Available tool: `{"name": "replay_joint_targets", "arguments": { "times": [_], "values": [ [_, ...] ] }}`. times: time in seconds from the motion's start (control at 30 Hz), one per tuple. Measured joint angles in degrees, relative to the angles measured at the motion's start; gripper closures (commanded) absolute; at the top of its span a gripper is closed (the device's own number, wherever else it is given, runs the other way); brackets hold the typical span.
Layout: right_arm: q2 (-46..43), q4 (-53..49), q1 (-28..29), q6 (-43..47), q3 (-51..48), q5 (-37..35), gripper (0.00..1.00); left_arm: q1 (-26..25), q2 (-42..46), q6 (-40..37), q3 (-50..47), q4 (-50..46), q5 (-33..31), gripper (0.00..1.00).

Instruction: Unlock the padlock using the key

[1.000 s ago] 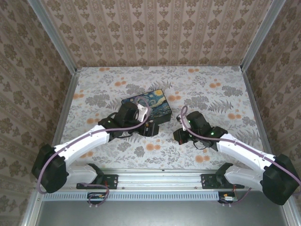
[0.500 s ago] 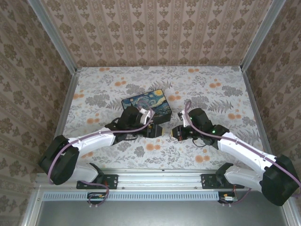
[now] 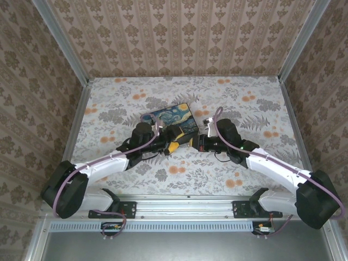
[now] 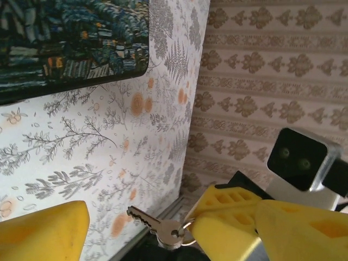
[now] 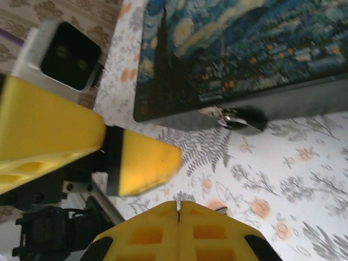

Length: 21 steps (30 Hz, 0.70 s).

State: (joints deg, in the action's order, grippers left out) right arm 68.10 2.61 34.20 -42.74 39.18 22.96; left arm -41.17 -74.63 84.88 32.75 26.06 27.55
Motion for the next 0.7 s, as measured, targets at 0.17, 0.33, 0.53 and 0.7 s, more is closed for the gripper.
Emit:
{"name": "replay_joint_targets", "arguments": {
  "times": [0.17,0.33,0.53,0.7],
  "values": [
    [3.1,4.1,2.8,-0.5,3.6,0.0,1.00,0.0,-1.2,4.5,0.0,0.1,0.0,0.08],
    [7.2,7.8,5.1,0.5,5.3,-0.7,1.00,0.4,-1.6,8.0,0.1,0.9,-0.6,0.09],
    [13.0,11.8,7.4,1.2,5.4,-0.7,1.00,0.4,-1.3,10.9,0.0,2.7,-0.6,0.13],
    [13.6,14.2,7.7,1.2,5.3,-1.1,1.00,1.8,1.7,11.3,-0.7,2.6,-0.6,0.19]
  ]
}}
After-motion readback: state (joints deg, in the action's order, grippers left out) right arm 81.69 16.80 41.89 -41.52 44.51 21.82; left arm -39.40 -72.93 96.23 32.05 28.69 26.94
